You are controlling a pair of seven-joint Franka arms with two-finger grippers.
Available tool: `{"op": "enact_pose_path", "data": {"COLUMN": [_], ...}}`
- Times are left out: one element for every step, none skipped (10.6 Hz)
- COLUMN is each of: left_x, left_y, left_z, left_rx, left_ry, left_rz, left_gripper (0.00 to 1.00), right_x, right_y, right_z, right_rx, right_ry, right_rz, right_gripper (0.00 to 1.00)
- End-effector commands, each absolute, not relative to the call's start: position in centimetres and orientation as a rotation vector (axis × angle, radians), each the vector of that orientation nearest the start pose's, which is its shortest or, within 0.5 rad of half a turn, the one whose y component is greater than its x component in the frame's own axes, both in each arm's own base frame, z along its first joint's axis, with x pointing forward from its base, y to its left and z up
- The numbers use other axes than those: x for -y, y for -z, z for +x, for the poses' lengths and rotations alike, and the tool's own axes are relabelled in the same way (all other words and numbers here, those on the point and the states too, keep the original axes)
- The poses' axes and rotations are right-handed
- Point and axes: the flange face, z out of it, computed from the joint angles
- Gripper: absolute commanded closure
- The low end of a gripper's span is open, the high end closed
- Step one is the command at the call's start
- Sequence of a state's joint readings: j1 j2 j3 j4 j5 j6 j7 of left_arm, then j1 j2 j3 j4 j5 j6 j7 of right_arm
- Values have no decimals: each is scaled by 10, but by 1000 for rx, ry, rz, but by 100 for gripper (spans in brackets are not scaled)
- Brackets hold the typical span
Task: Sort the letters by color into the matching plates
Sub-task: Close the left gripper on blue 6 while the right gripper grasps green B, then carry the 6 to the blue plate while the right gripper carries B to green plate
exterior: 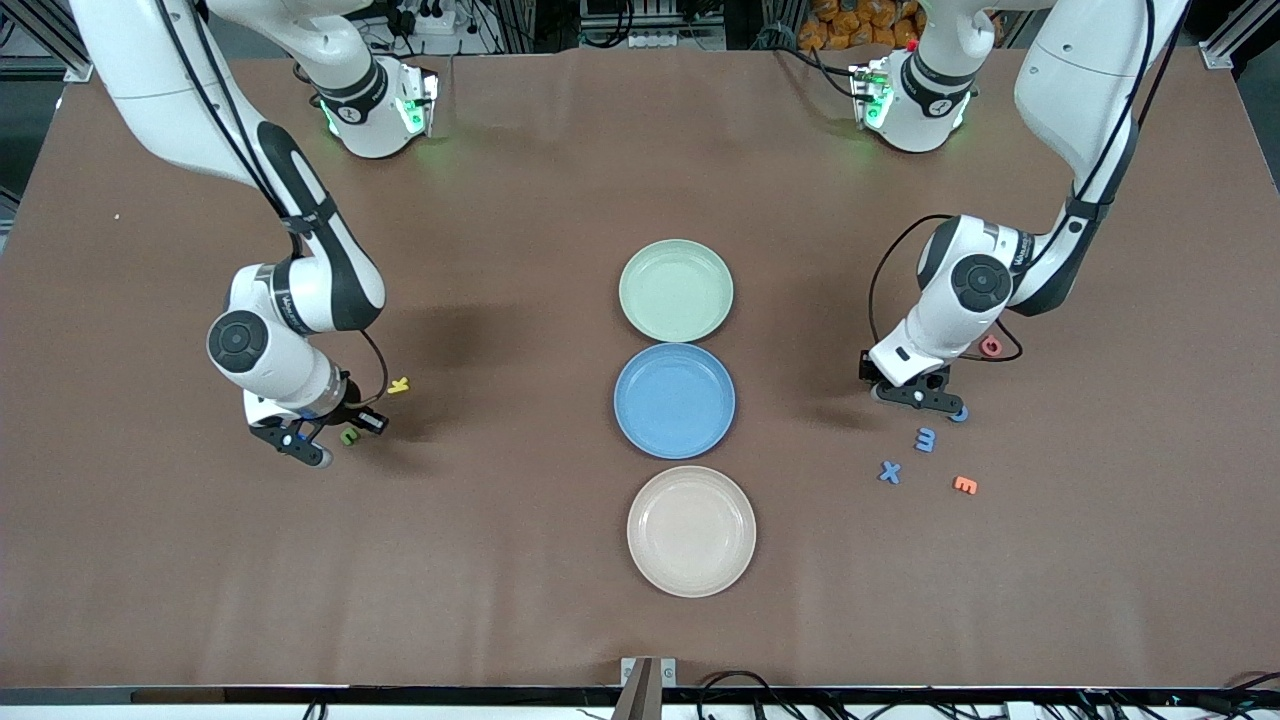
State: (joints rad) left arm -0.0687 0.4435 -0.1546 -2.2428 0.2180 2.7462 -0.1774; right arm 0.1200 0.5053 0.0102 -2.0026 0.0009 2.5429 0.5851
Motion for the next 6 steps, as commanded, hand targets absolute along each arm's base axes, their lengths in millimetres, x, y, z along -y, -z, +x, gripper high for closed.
{"op": "enact_pose_path", "data": {"left_x": [133,133,134,137,144,155], "left_y": [-171,-171,-175,-181,-189,-192], "left_z": [529,529,531,534,537,537], "left_rx": [-336,-326,-314,-291,-273,-248], "left_ry": [116,117,131,148,174,184], "left_rz": [-3108,-3109,-3111,-3115,-3124,-3138], "left_gripper": [100,100,100,100,100,100], "right_x": [-110,-123,-140,-153,-178,-201], "right_y": [-233,-237,-244,-249,-255,-259], "right_z": [601,598,594,591,583,576], "right_rx": [-690,-712,-698,-700,-710,-724], "right_ry": [51,37,36,28,11,14], "right_rz": [-3013,-3001,-2993,-2986,-2975,-2970], "right_gripper": [100,100,100,100,100,100]}}
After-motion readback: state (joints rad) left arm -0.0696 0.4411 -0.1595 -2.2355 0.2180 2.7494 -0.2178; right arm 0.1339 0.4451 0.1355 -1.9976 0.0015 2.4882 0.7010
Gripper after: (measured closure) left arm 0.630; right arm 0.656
